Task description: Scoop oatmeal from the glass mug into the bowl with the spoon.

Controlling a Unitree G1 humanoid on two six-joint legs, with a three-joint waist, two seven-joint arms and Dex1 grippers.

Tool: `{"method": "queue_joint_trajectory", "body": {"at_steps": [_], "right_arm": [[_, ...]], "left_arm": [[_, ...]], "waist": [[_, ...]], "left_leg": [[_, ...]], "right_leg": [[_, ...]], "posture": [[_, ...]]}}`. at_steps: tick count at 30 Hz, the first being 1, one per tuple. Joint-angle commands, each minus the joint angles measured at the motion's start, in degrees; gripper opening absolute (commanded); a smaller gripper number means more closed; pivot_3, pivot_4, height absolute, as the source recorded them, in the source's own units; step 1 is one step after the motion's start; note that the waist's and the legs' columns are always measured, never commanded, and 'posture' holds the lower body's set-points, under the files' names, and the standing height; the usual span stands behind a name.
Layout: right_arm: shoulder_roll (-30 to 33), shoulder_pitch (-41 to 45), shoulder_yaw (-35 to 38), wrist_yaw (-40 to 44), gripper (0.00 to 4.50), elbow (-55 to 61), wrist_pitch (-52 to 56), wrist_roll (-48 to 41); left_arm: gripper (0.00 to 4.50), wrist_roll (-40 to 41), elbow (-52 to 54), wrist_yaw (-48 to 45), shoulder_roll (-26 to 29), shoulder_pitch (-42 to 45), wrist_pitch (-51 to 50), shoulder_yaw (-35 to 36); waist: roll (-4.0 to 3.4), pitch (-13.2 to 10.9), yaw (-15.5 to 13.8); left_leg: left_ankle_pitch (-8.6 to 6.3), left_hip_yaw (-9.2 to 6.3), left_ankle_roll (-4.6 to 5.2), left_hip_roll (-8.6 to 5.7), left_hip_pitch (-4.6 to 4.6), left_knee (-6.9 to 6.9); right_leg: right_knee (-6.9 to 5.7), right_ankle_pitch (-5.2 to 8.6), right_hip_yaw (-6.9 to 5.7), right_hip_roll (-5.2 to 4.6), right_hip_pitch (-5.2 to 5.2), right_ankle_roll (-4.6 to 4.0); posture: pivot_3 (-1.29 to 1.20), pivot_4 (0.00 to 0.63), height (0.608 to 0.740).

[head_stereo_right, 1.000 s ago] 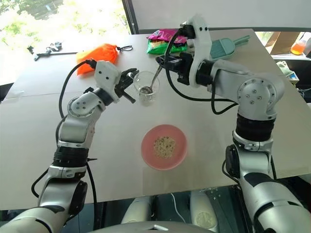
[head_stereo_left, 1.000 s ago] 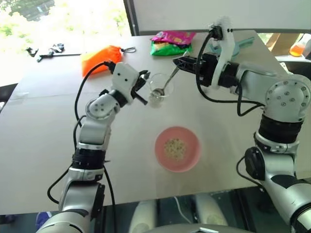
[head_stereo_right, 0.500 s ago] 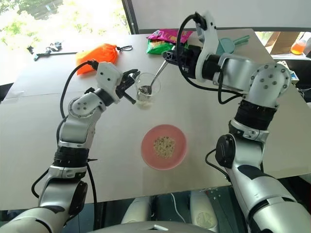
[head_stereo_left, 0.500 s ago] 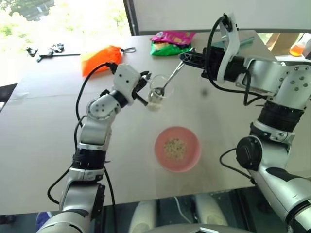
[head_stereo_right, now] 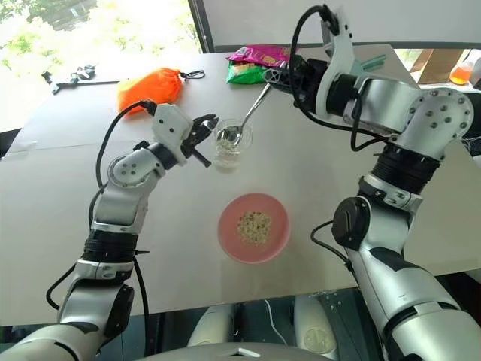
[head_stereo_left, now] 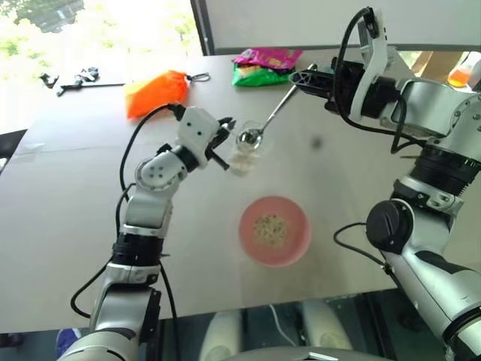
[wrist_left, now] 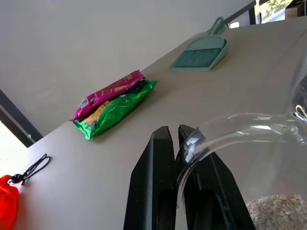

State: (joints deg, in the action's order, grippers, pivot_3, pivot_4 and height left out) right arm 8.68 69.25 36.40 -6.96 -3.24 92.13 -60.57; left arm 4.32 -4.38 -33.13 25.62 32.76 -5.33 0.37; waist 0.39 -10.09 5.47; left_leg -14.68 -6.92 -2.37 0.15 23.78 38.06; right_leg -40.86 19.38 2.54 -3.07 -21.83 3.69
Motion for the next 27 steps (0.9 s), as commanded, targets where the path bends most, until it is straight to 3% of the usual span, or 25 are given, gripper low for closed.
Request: {"method": "queue_joint_trajectory", "body": {"at_steps": [1, 14, 21, 27], "right_arm": [[2.1, 2.1, 2.8, -2.2, 0.0, -0.3, 0.4, -4.8], [8.1, -1.0, 2.6, -15.8, 0.0, -5.9, -0.5, -24.3], [16.9, -9.7, -10.0, -26.7, 0.0, -2.6, -13.2, -49.9], [20.3, -13.7, -13.7, -22.5, 0.0, 1.8, -18.3, -52.4]], "left_arm": [[0.05, 0.2, 1.1, -0.4, 0.7, 0.2, 2.0, 0.5], [0.05, -0.3, -0.1, -2.7, 2.0, -0.2, 5.6, -0.4], [0.05, -0.4, -0.5, -4.6, 2.3, 0.1, 7.4, -0.9], [0.05, -1.8, -2.9, -5.5, 2.7, 1.0, 9.8, -1.8]], "waist": [[0.0, 0.0, 0.0], [0.0, 0.0, 0.0], [0.0, 0.0, 0.0], [0.0, 0.0, 0.0]], "left_leg": [[0.0, 0.0, 0.0, 0.0, 0.0, 0.0], [0.0, 0.04, 0.01, 0.01, 0.01, -0.01], [-0.02, 0.06, 0.03, 0.02, 0.05, -0.01], [-0.14, 0.1, 0.25, 0.04, 0.03, -0.01]], "right_leg": [[0.0, 0.0, 0.0, 0.0, 0.0, 0.0], [0.01, 0.0, 0.01, 0.0, 0.0, 0.0], [0.05, 0.0, 0.02, -0.01, 0.01, 0.0], [0.04, 0.0, 0.05, 0.01, 0.01, 0.0]], "posture": [[0.0, 0.15, 0.74], [0.0, 0.15, 0.74], [0.0, 0.15, 0.74], [0.0, 0.15, 0.74]]}}
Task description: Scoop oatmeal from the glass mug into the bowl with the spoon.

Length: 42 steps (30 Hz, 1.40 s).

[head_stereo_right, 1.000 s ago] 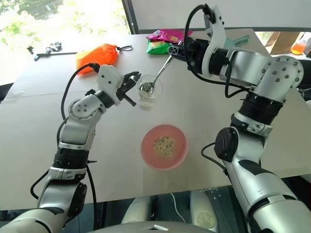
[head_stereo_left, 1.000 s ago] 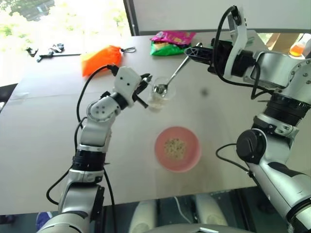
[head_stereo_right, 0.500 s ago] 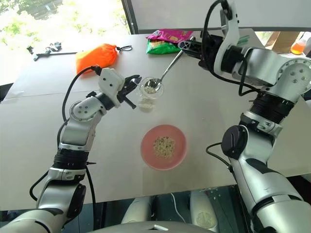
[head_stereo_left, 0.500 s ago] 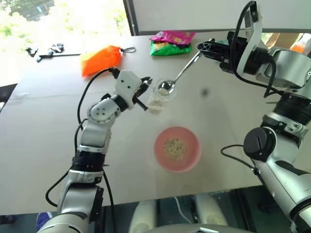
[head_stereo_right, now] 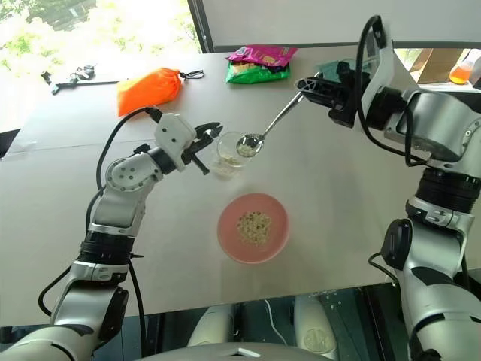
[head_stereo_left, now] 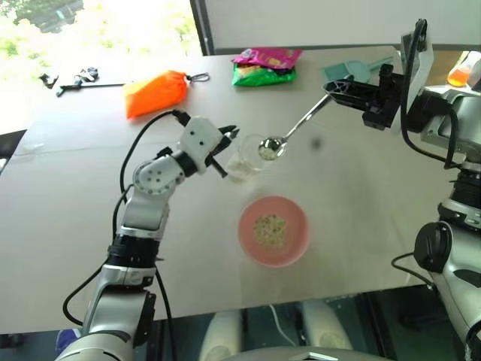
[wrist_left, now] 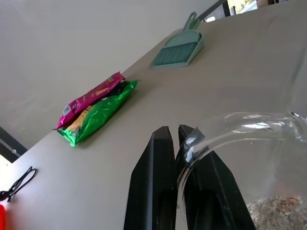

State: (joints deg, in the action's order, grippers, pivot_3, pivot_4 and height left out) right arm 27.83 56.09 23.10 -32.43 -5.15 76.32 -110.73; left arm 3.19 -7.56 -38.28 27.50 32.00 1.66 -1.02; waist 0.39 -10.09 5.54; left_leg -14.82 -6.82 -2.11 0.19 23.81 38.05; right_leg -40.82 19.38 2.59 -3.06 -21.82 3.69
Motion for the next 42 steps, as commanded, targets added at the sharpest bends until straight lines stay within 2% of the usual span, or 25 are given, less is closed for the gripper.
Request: {"method": "queue_joint_trajectory", "body": {"at_steps": [1, 12, 18, 23, 26, 32, 42], "right_arm": [[1.5, -1.1, -0.6, 3.9, 0.0, 4.3, -2.7, -2.3], [9.1, -9.5, -4.0, 17.1, 0.0, 12.5, -3.9, -2.3], [13.3, -17.5, -7.9, 22.7, 0.0, 20.4, -7.1, -2.3], [14.5, -23.1, -11.4, 21.6, 0.0, 27.9, -13.7, -2.3], [17.3, -25.4, -12.9, 22.8, 0.0, 36.2, -13.8, 4.9], [20.2, -29.2, -13.4, 35.2, 0.0, 45.8, -16.4, 19.3], [22.8, -35.3, -14.7, 54.7, 0.0, 53.8, -28.3, 44.4]], "left_arm": [[0.05, -0.8, -0.1, -0.5, 0.8, 1.9, 3.2, -0.5], [0.05, -0.5, -2.9, -1.8, 0.6, 3.6, 7.0, -1.4], [0.05, 0.1, -3.7, -3.5, 0.4, 4.1, 9.3, -1.3], [0.05, 0.0, -4.1, -3.4, 0.2, 4.3, 9.5, -1.1], [0.05, 0.1, -3.6, -3.4, 0.4, 4.0, 9.4, -0.8], [0.05, 0.3, -3.2, -3.3, 0.7, 3.9, 9.3, -0.4], [0.05, 0.6, -2.4, -2.9, 0.4, 3.3, 8.9, -0.1]], "waist": [[0.0, 0.0, -0.1], [0.0, 0.0, -0.6], [0.01, 0.0, -0.9], [0.01, 0.0, -1.2], [0.02, 0.0, -1.6], [0.02, 0.0, -2.0], [0.04, 0.0, -2.2]], "left_leg": [[0.0, -0.01, 0.0, 0.0, 0.0, 0.0], [-0.01, -0.03, 0.01, -0.01, 0.03, 0.01], [-0.01, -0.07, 0.01, 0.0, 0.04, 0.01], [-0.01, -0.07, 0.02, -0.01, 0.04, 0.03], [-0.01, -0.09, 0.02, -0.01, 0.04, 0.04], [-0.01, -0.15, 0.01, -0.02, 0.05, 0.06], [-0.01, -0.19, 0.01, -0.02, 0.01, 0.08]], "right_leg": [[0.0, 0.0, -0.01, 0.0, 0.0, 0.0], [0.06, 0.0, -0.02, -0.01, 0.01, 0.0], [0.08, 0.0, -0.05, -0.01, 0.04, 0.0], [0.07, 0.0, -0.05, -0.01, 0.03, 0.0], [0.07, 0.0, -0.06, -0.01, 0.04, 0.0], [0.13, 0.0, -0.13, -0.01, 0.09, 0.01], [0.14, 0.0, -0.17, 0.01, 0.11, 0.01]], "posture": [[0.0, 0.15, 0.74], [0.0, 0.15, 0.74], [0.0, 0.15, 0.74], [0.0, 0.15, 0.74], [0.0, 0.15, 0.74], [0.0, 0.15, 0.74], [0.0, 0.15, 0.74]]}}
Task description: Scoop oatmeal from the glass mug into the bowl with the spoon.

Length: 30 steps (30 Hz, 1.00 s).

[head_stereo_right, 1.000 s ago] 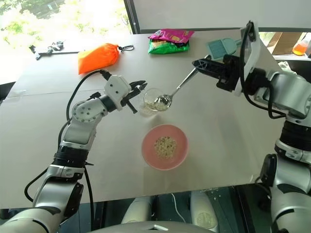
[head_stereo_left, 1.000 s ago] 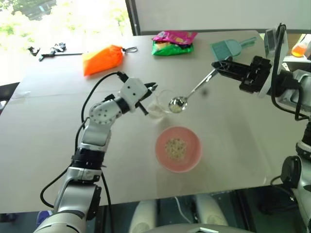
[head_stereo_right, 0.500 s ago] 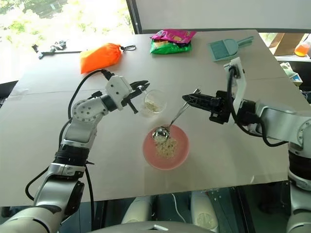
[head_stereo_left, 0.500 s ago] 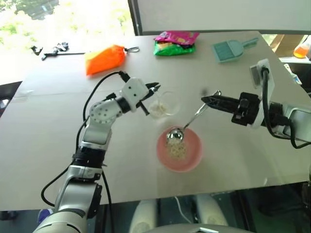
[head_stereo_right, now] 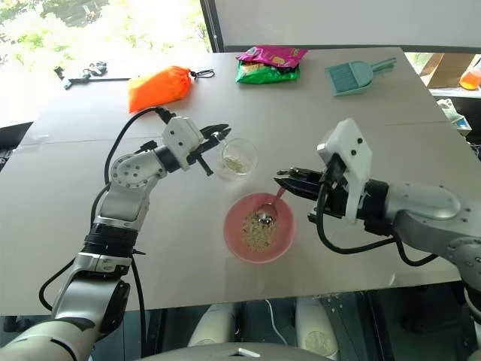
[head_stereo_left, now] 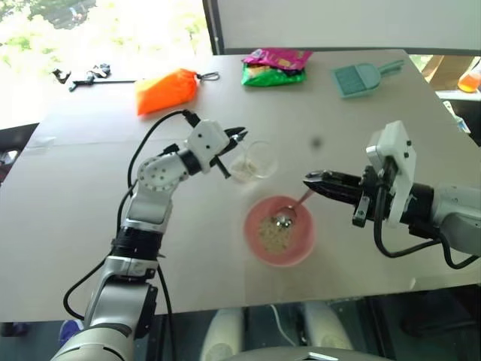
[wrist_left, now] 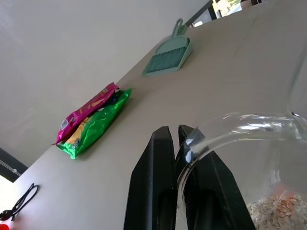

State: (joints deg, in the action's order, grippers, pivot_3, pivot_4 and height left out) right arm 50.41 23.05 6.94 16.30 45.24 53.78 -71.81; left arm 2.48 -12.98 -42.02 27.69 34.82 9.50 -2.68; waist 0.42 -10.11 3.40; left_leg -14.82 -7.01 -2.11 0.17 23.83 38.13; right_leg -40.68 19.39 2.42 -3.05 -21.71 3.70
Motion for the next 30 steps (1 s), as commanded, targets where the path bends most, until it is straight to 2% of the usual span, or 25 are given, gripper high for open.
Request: {"method": "queue_joint_trajectory", "body": {"at_steps": [1, 2, 4, 6, 9, 11, 22, 28, 30], "right_arm": [[-1.1, -3.6, 3.6, 6.3, 0.0, 2.6, -6.8, 2.3], [-2.0, -4.5, 5.1, 6.6, 0.0, 1.8, -7.6, -0.2], [-3.9, -3.0, 8.0, -1.6, 0.0, -4.0, -9.1, -14.1], [-5.0, 0.6, 8.8, -9.1, 0.0, -8.5, -11.0, -21.9], [-6.2, 6.2, 8.1, -16.3, 0.0, -13.0, -13.0, -26.6], [-6.7, 8.7, 7.2, -18.3, 0.0, -15.0, -12.9, -26.8], [-13.9, 17.2, -1.5, -18.2, 0.0, -19.7, -11.4, -15.3], [-18.3, 21.5, -13.8, -11.7, 0.0, -21.3, -12.3, 7.4], [-20.8, 22.1, -16.3, -8.3, 0.0, -23.7, -12.8, 11.1]], "left_arm": [[0.05, 1.4, 3.1, 1.3, 0.1, 0.3, 0.6, 1.7], [0.05, 1.5, 3.3, 1.5, -0.1, 0.3, 0.3, 1.9], [0.05, 1.7, 3.5, 2.2, -0.3, 0.1, -0.3, 2.1], [0.05, 1.6, 4.0, 2.7, -0.4, -0.3, -0.7, 2.2], [0.05, 2.0, 5.8, 3.8, -1.0, -1.2, -1.8, 2.6], [0.05, 2.6, 7.4, 4.9, -1.5, -1.9, -3.1, 3.1], [0.05, 4.6, 17.1, 11.9, -4.1, -4.1, -14.6, 5.0], [0.05, 5.6, 21.5, 16.2, -7.2, -5.6, -20.1, 5.4], [0.05, 5.3, 22.0, 17.3, -8.1, -5.8, -21.1, 5.1]], "waist": [[0.01, 0.0, -0.1], [0.02, 0.0, -0.1], [0.05, 0.0, 0.0], [0.1, -0.1, 0.2], [0.1, -0.1, 0.1], [0.11, -0.1, 0.1], [0.1, -0.1, 0.3], [0.1, -0.1, 0.4], [0.1, -0.1, 0.5]], "left_leg": [[0.0, -0.01, 0.0, 0.0, 0.0, 0.0], [0.0, -0.03, 0.0, 0.0, 0.0, 0.0], [0.0, -0.03, 0.0, 0.01, -0.01, 0.03], [0.0, 0.02, 0.0, 0.0, -0.06, 0.12], [0.0, 0.01, 0.0, 0.0, -0.1, 0.16], [0.0, -0.04, 0.0, 0.01, -0.09, 0.13], [0.13, -0.06, -0.22, 0.01, -0.05, 0.06], [0.14, -0.04, -0.24, 0.0, -0.06, 0.05], [0.14, -0.05, -0.24, 0.0, -0.07, 0.05]], "right_leg": [[0.0, 0.0, -0.01, 0.0, 0.01, 0.0], [0.01, 0.0, -0.03, 0.0, 0.02, 0.0], [0.0, 0.0, -0.03, 0.0, 0.07, 0.0], [-0.05, -0.01, 0.01, -0.02, 0.13, 0.01], [-0.08, -0.02, 0.02, -0.01, 0.15, 0.02], [-0.08, -0.01, -0.02, -0.01, 0.14, 0.01], [-0.02, -0.01, -0.04, -0.01, 0.11, 0.01], [-0.04, -0.01, -0.03, -0.01, 0.08, 0.01], [-0.04, -0.01, -0.02, 0.0, 0.07, 0.01]], "posture": [[0.0, 0.15, 0.74], [0.0, 0.15, 0.74], [0.0, 0.15, 0.74], [0.0, 0.15, 0.74], [0.0, 0.15, 0.74], [0.0, 0.15, 0.74], [0.0, 0.15, 0.74], [0.0, 0.15, 0.74], [0.0, 0.15, 0.74]]}}
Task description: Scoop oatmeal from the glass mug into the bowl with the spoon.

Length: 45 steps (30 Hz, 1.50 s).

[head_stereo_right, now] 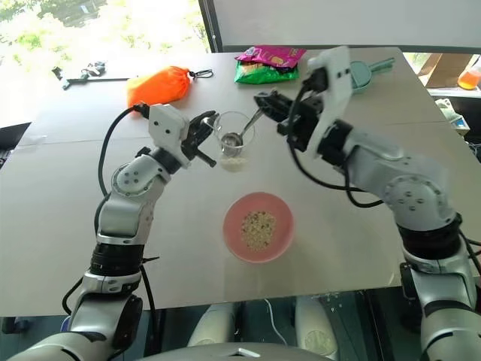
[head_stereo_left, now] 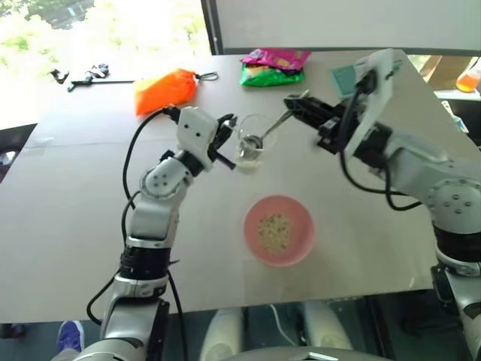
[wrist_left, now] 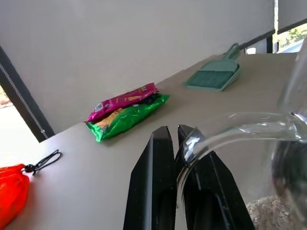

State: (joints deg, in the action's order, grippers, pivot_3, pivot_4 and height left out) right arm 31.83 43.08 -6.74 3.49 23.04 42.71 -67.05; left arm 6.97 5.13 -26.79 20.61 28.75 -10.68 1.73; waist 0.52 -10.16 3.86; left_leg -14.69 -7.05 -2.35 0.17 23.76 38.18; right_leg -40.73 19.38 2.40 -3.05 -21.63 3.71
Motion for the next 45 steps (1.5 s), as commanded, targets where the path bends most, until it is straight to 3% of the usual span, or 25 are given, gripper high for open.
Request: {"method": "queue_joint_trajectory", "body": {"at_steps": [1, 5, 8, 12, 16, 21, 26, 36, 39, 45], "right_arm": [[-3.3, 2.5, -3.6, 5.6, 0.35, -3.1, -2.2, 9.1], [-4.6, 3.6, -4.6, 12.0, 1.94, -5.5, -3.4, 16.0], [-4.6, 3.4, 1.1, 14.9, 3.27, -3.0, -2.2, 12.0], [-2.8, 2.6, 12.5, 16.6, 3.27, -0.4, -1.9, 3.0], [1.3, -1.8, 18.9, 16.3, 3.27, 1.6, -0.2, 0.5], [6.9, -15.2, 16.4, 23.1, 3.27, 3.1, -5.1, 13.8], [5.6, -25.8, 13.6, 25.2, 3.27, 2.6, -12.8, 25.7], [2.1, -31.3, 12.2, 25.6, 3.27, 1.8, -16.6, 33.7], [1.0, -30.1, 11.6, 25.3, 3.33, 1.3, -16.3, 35.2], [1.2, -29.1, 10.5, 26.6, 3.33, 1.1, -15.9, 37.7]], "left_arm": [[0.02, 0.9, 4.1, 2.7, -1.6, 0.1, -1.5, 0.8], [0.0, 1.2, 4.6, 4.4, -2.5, -0.4, -3.3, 1.7], [0.0, 2.5, 3.9, 6.1, -2.5, -1.1, -4.5, 4.6], [0.0, 5.2, 1.5, 8.4, -2.1, -2.6, -4.2, 10.6], [0.0, 6.3, -1.0, 10.1, -0.8, -3.7, -3.8, 15.7], [0.0, 6.0, -6.1, 10.9, 0.8, -4.6, -1.1, 18.7], [0.0, 6.3, -8.5, 12.5, -0.3, -7.4, 1.8, 20.5], [0.0, 7.5, -3.3, 16.0, -2.9, -13.8, 1.5, 20.4], [1.1, 8.2, -2.6, 16.4, -3.3, -14.3, 1.3, 20.6], [3.91, 9.9, 2.7, 16.9, -3.1, -17.4, -0.8, 21.2]], "waist": [[0.0, 0.0, 0.0], [0.0, 0.0, -0.2], [0.0, 0.0, -0.2], [0.01, 0.0, -0.1], [0.02, 0.0, -0.4], [0.05, 0.0, -0.8], [0.06, 0.0, -1.1], [0.08, 0.0, -1.5], [0.08, 0.0, -1.4], [0.09, 0.1, -1.5]], "left_leg": [[0.0, 0.0, 0.0, 0.0, 0.0, 0.0], [0.01, -0.01, -0.01, -0.02, 0.04, 0.02], [0.01, -0.02, -0.01, -0.02, 0.03, 0.01], [0.0, -0.02, -0.01, -0.01, 0.05, 0.0], [0.0, -0.02, 0.0, -0.02, 0.04, 0.0], [-0.12, 0.02, 0.2, -0.02, 0.02, 0.01], [-0.06, 0.05, 0.1, -0.02, 0.01, 0.05], [-0.01, 0.06, 0.0, -0.01, -0.07, 0.07], [-0.01, 0.05, 0.0, -0.01, -0.09, 0.07], [-0.01, 0.04, 0.0, -0.01, -0.08, 0.07]], "right_leg": [[0.0, 0.0, 0.0, 0.0, 0.0, 0.0], [0.02, 0.0, -0.02, -0.02, -0.01, 0.0], [0.02, 0.0, -0.02, -0.02, -0.01, 0.0], [0.02, 0.0, -0.02, -0.03, -0.02, 0.0], [0.02, 0.0, -0.03, -0.04, -0.01, 0.0], [0.0, 0.0, 0.0, -0.04, -0.01, 0.0], [-0.02, 0.0, 0.03, -0.04, -0.01, 0.0], [-0.05, 0.0, 0.06, -0.03, 0.06, 0.0], [-0.07, 0.0, 0.05, -0.03, 0.07, 0.0], [-0.05, 0.0, 0.05, -0.03, 0.07, 0.0]], "posture": [[0.0, 0.15, 0.74], [0.0, 0.15, 0.74], [0.0, 0.15, 0.74], [0.0, 0.15, 0.74], [0.0, 0.15, 0.74], [0.0, 0.15, 0.74], [0.0, 0.15, 0.74], [0.0, 0.15, 0.74], [0.0, 0.15, 0.74], [0.0, 0.15, 0.74]]}}
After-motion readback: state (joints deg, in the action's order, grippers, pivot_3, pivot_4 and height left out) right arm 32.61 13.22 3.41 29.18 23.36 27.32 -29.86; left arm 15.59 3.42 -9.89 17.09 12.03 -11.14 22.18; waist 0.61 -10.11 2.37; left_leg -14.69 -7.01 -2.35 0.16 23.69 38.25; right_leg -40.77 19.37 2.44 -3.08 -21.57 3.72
